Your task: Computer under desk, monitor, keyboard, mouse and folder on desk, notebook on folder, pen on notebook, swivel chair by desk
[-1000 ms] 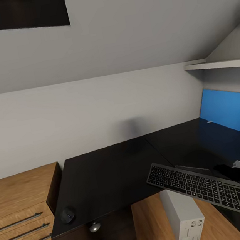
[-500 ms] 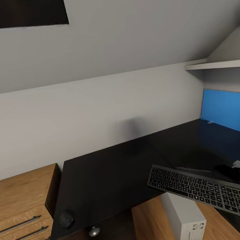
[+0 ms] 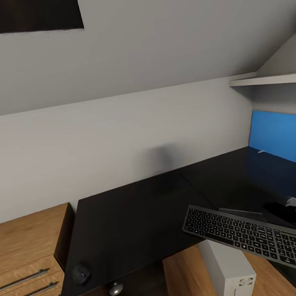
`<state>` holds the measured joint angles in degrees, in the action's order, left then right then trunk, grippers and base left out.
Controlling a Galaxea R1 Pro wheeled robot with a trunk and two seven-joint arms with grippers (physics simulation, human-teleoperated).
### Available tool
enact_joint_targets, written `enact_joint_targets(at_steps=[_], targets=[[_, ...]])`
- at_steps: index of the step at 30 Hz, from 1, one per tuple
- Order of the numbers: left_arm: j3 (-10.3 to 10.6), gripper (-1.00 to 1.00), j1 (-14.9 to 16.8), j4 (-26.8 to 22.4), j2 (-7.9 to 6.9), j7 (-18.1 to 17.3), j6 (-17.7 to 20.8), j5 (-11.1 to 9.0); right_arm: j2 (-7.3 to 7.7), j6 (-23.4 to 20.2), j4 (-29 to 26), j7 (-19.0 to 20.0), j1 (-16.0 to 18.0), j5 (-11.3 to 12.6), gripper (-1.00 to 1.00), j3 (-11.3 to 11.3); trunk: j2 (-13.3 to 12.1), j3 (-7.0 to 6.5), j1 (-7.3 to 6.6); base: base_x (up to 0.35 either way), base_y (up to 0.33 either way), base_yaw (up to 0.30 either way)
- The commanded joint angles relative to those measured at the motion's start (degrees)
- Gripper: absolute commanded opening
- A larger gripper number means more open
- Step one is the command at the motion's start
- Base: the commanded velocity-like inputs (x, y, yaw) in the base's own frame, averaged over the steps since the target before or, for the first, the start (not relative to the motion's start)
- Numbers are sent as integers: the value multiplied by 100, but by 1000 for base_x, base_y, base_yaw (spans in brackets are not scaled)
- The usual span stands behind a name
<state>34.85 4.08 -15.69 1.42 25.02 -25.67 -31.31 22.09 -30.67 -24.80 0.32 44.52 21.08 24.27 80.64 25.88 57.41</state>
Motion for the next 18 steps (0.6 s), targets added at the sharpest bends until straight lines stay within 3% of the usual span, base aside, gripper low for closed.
enact_joint_targets(at_steps=[1,5,18], targets=[[49,100,5,-4,-2,38,-26,-33,-36,-51,-40,20,4,10,100,17,4,6,0,0,0,0],[53,100,5,-4,28,43,-29,-25,-156,-24,-166,21,8,-7,100,12,4,6,0,0,0,0],[70,100,5,-4,68,52,-26,-7,-230,8,-149,4,13,-31,100,8,4,6,0,0,0,0]])
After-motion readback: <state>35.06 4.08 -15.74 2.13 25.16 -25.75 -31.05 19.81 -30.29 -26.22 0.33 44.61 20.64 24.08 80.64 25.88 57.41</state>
